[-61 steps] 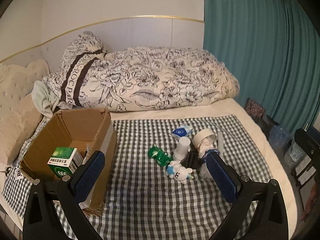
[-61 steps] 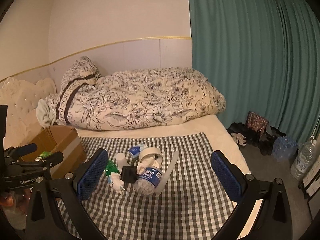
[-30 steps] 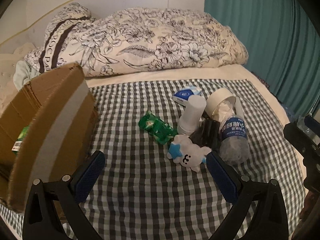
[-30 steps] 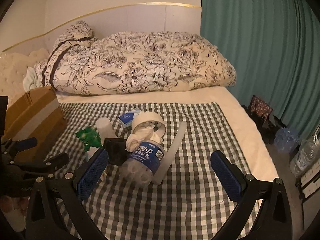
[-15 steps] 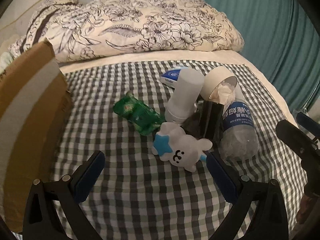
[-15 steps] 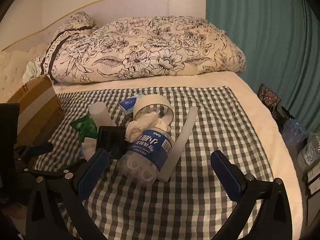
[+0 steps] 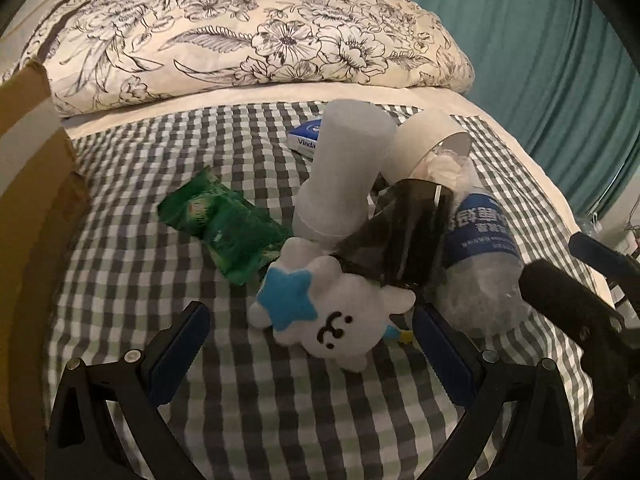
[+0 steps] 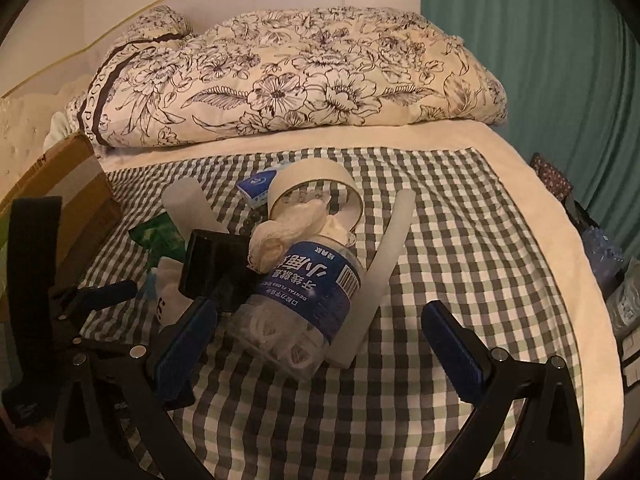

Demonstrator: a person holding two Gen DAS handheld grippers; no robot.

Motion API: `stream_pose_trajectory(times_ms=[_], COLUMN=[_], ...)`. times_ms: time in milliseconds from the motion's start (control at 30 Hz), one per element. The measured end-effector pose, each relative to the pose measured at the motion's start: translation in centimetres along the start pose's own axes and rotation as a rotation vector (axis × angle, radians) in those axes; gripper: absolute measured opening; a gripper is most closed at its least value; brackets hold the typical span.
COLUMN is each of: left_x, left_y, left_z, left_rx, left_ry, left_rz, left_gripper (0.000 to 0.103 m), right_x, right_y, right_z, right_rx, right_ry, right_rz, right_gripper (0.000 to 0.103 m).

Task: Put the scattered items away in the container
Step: 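Grasp the white plush toy with the left gripper while the right gripper grasps the clear floss bottle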

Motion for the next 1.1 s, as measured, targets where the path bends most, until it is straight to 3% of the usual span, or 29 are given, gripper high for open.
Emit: stream_pose_trajectory(times_ms=[200, 300, 367, 433, 733, 833, 1100], left_x=[0.6, 0.7, 0.7, 0.7, 0.0, -0.3, -1.0], left_y=[-2.6, -2.8, -2.5, -2.2, -1.2, -0.6, 0.3], left_z=[-0.7, -1.1, -1.5, -2.1, -4.0, -4.7, -6.0], left_rx=[0.030, 0.047, 0.056, 0.067, 0.025, 0.029, 0.051], left_ry=[0.009, 0.006, 0.000, -0.003, 0.040, 0.060, 0.068], left_rz=[-0.029, -0.025, -0.014, -0.008, -0.027, -0.030, -0.032], left_gripper=[0.102, 0.093, 0.074, 0.066, 0.066, 0.066, 0.066], right_x=[-0.1, -0.1, -0.1, -0.2, -0.4, -0.8, -1.5], right_y=[-1.3, -1.8, -2.1, -2.5, -3.9, -4.8, -5.7], right_z=[0.1, 0.1, -0.1, -0.3, -1.6, -1.6, -1.5], right_rx=[0.001, 0.002, 0.004, 0.007, 0.003, -0.009, -0.021], right_ry=[-0.011, -0.013, -0.014, -0.013, -0.006, 0.000, -0.013], right_rz=[-0.024, -0.031, -0.037, -0.047, -0.088, -0.132, -0.176], right_gripper=[0.103, 0.103, 0.103, 0.103, 0.101, 0.084, 0.079])
Point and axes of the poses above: each gripper's, at about its wrist camera, not at the fingertips, and y roughly against the way its jaws point, z to its right, x to its top, the point moved 7 cm from there along -y, roughly the way its jaws point, and after that the axes turned 10 degrees about x, right-handed, at the moved point
